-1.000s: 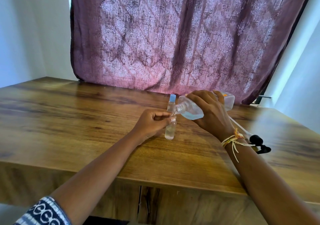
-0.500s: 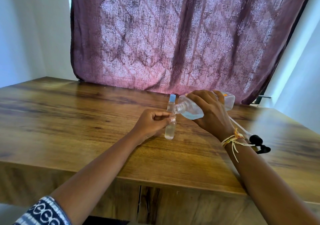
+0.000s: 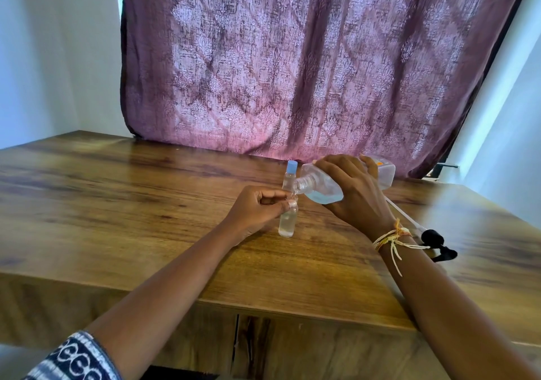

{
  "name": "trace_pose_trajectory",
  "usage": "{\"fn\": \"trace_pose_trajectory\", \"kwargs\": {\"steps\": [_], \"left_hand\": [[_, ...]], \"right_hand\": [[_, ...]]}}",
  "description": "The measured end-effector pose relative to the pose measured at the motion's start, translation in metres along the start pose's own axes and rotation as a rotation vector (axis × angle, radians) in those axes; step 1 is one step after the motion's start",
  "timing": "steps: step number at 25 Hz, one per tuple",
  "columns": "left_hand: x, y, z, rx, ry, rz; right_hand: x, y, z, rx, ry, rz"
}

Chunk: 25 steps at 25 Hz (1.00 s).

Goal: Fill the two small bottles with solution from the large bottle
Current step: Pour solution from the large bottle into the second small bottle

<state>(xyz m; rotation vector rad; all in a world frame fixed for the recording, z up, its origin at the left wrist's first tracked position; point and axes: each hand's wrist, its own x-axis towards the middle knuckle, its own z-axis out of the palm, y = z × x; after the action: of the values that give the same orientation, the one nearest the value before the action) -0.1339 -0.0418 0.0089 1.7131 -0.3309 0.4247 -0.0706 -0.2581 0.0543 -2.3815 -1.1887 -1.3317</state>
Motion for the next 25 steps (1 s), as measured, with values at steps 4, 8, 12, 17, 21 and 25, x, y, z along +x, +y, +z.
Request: {"fn": "trace_pose_trajectory", "kwargs": {"steps": [4,8,12,17,21,25], "left_hand": [[0.001,-0.001,0.0,0.006,0.008,0.007],[0.0,0.0,0.0,-0.011,-0.005,0.0],[0.0,0.001,0.0,-0.004,-0.013,-0.008],[-0.002,0.002,0.001,0.016,-0.022,-0.058],[-0.002,-0.002,0.0,0.08,-0.072,-0.095],[-0.001,-0.005,-0.002,0.153,-0.104,-0.113]], "right_hand": [[-0.001,0.0,0.001,0.001,-0.006,-0.004],[0.0,0.0,0.002,-0.003,-0.007,0.016],[-0.001,-0.002,0.001,0.018,-0.011,0.043],[-0.001,-0.005,0.002,0.137,0.029,0.109],[-0.002,0.005,0.006,0.349,0.168,0.238],[-0.004,0.016,0.008,0.399,0.273,0.426]]}}
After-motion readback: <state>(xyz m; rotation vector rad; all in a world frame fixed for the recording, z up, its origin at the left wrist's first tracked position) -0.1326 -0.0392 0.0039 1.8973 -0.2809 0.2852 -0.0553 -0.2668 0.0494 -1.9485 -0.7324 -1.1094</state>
